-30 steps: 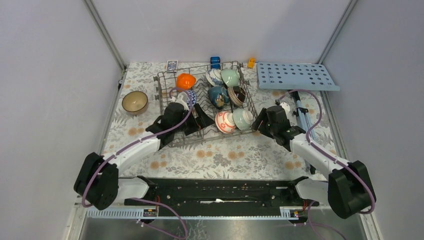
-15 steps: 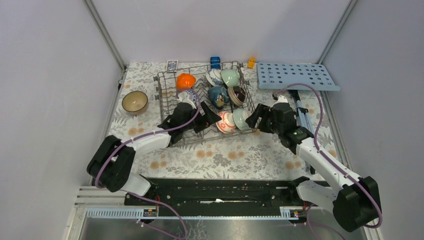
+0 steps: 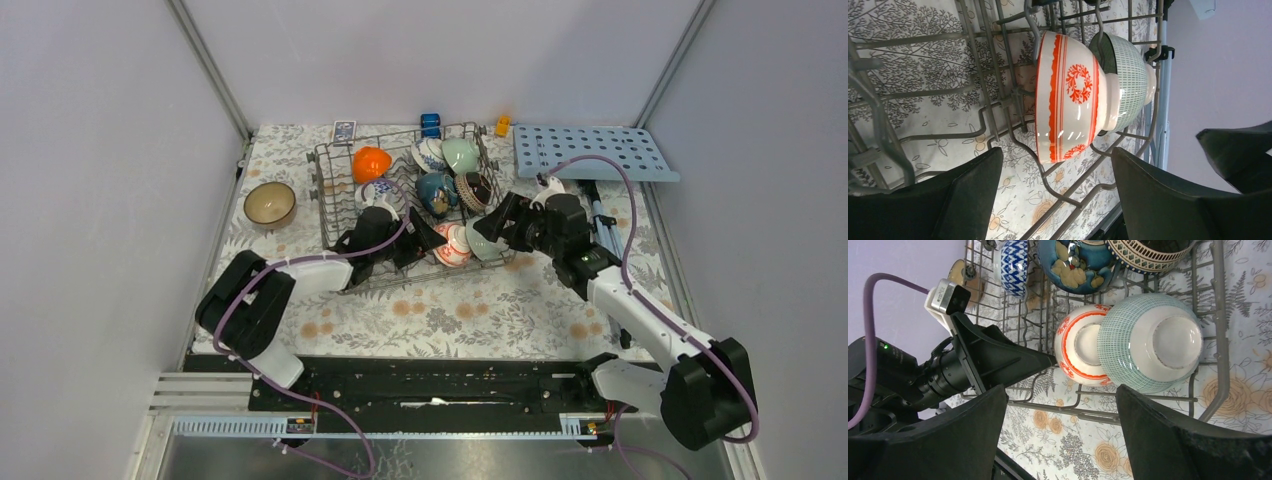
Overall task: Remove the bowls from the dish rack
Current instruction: Pick up the bowl from the dish rack, then place the bowl at the center of the board.
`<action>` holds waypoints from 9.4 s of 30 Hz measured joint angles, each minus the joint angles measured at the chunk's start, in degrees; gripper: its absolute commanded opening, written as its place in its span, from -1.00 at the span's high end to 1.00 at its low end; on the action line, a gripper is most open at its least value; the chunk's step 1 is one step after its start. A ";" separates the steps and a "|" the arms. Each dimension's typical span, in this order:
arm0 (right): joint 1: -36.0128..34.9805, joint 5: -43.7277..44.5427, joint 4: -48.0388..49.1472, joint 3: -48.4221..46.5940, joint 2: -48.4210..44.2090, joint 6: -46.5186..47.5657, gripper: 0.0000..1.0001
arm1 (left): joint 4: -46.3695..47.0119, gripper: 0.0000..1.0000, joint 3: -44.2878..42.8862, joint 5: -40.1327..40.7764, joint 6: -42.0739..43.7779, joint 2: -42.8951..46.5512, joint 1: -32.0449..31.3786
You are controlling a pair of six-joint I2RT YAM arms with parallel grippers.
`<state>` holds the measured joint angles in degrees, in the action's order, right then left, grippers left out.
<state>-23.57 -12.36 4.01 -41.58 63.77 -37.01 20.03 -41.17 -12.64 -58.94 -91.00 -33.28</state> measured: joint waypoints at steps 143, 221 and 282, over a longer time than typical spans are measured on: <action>-6.93 0.72 -8.85 -17.79 26.32 3.23 0.47 | 33.09 1.00 7.10 -15.93 -6.05 -5.79 1.33; -3.78 -8.46 -29.40 -27.96 -14.12 9.62 -0.66 | -34.36 1.00 -14.73 -9.81 41.48 41.86 -7.91; -43.63 20.33 -51.36 -28.72 10.27 12.13 0.17 | -67.17 1.00 -12.39 41.22 96.00 17.64 -69.99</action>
<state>-67.20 7.97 -47.35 -70.30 74.04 -24.88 -47.13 -53.56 28.58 37.06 -73.36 -103.26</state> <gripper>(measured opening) 0.425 0.110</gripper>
